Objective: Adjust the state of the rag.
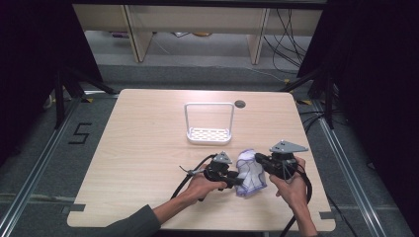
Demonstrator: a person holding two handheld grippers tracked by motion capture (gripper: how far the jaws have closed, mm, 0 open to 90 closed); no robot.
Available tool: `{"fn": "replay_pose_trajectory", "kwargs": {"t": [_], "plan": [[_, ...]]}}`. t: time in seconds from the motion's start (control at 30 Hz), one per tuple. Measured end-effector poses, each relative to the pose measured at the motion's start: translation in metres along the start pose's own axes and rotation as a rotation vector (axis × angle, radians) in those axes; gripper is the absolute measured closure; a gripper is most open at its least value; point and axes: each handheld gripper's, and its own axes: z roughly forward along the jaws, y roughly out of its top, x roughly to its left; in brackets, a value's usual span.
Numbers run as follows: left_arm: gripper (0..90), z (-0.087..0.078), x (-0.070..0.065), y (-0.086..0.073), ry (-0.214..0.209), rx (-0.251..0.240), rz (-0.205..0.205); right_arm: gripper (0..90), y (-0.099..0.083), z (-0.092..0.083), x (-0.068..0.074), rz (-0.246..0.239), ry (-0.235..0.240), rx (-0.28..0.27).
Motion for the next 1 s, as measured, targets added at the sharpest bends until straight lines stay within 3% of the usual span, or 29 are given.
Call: {"fn": "replay_pose_trajectory", "kwargs": {"t": [0.1, 0.17, 0.23, 0.3, 0.37, 0.47, 0.5, 0.6, 0.63, 0.7, 0.73, 0.8, 0.97, 1.0], "plan": [[77.5, -0.002, -0.002, 0.001, 0.014, -0.005, 0.037, 87.8, -0.001, -0.002, 0.001, 0.032, 0.0, 0.005], [80.7, -0.007, -0.001, 0.002, 0.024, -0.017, 0.056, 87.8, -0.001, -0.002, -0.003, 0.001, 0.004, -0.012], [81.4, -0.013, 0.001, 0.003, 0.015, -0.022, 0.068, 87.8, -0.001, -0.003, -0.002, 0.04, 0.003, -0.02], [81.9, -0.022, 0.0, 0.004, 0.004, -0.025, 0.075, 87.8, 0.0, -0.006, -0.006, -0.002, -0.011, -0.018], [82.0, -0.033, -0.001, 0.005, 0.0, -0.021, 0.091, 87.9, 0.0, -0.006, -0.007, 0.0, -0.013, -0.031], [82.4, -0.056, -0.001, 0.008, -0.031, -0.035, 0.1, 87.9, 0.001, -0.009, -0.007, 0.0, -0.002, -0.025], [82.5, -0.065, -0.002, 0.009, -0.015, -0.035, 0.111, 87.9, 0.002, -0.01, -0.007, -0.002, -0.001, -0.025], [83.0, -0.091, -0.005, 0.009, -0.034, -0.042, 0.121, 87.9, 0.003, -0.011, -0.004, 0.003, 0.018, -0.028], [83.0, -0.1, -0.007, 0.008, -0.038, -0.038, 0.134, 87.9, 0.004, -0.01, 0.0, 0.03, 0.041, -0.027], [83.2, -0.12, -0.009, 0.006, -0.05, -0.042, 0.152, 87.9, 0.006, -0.01, 0.003, 0.001, 0.056, -0.013], [83.2, -0.128, -0.01, 0.006, -0.048, -0.034, 0.156, 87.9, 0.007, -0.009, 0.008, 0.031, 0.063, -0.008], [83.2, -0.144, -0.009, 0.002, -0.087, -0.046, 0.139, 87.9, 0.009, -0.005, 0.011, 0.002, 0.08, -0.006], [83.2, -0.173, 0.007, -0.008, -0.049, -0.059, 0.122, 87.9, 0.017, 0.02, 0.022, -0.01, 0.136, 0.051], [83.2, -0.174, 0.014, -0.011, -0.034, -0.063, 0.109, 87.9, 0.02, 0.027, 0.023, -0.036, 0.138, 0.065]]}}
